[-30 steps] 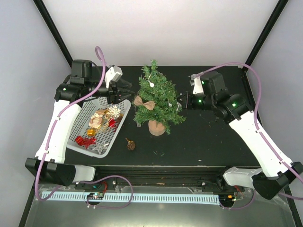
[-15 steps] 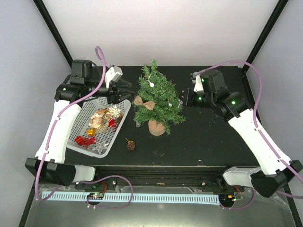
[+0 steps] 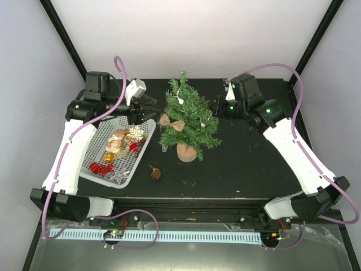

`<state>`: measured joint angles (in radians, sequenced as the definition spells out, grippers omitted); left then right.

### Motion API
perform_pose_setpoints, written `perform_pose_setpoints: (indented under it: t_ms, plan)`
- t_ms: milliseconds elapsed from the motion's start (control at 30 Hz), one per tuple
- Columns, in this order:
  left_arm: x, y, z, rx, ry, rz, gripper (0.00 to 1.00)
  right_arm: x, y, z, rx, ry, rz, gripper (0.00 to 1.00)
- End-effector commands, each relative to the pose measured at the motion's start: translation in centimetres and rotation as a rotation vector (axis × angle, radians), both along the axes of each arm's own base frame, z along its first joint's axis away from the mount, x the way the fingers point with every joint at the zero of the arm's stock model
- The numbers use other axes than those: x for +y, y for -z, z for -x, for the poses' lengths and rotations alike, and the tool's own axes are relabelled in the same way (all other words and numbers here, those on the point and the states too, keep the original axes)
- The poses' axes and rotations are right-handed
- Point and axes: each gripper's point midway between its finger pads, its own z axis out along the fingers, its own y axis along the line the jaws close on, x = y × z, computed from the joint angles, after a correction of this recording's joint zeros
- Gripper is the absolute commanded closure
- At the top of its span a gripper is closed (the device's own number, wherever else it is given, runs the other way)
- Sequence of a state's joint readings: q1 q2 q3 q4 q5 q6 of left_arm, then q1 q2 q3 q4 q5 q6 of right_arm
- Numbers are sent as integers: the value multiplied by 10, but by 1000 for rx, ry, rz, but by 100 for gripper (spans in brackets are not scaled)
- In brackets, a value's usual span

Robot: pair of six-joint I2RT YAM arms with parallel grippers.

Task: Decorate the small christmas tree

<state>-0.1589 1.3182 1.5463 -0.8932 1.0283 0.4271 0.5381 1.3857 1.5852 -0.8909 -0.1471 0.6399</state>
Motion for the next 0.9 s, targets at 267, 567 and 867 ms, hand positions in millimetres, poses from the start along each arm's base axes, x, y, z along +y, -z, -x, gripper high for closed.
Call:
perform_pose_setpoints:
  t_ms: [267,567,867]
  plan:
    - [-2,2,2,-4,12,-7,42,5,-2,-10,12,1,-10,96]
    - [-2,5,-2,6,13,-10,42,10,9,-6,41,-31,-22,96]
    - [-3,5,-4,4,13,-11,41,16,17,1,68,-80,-31,96]
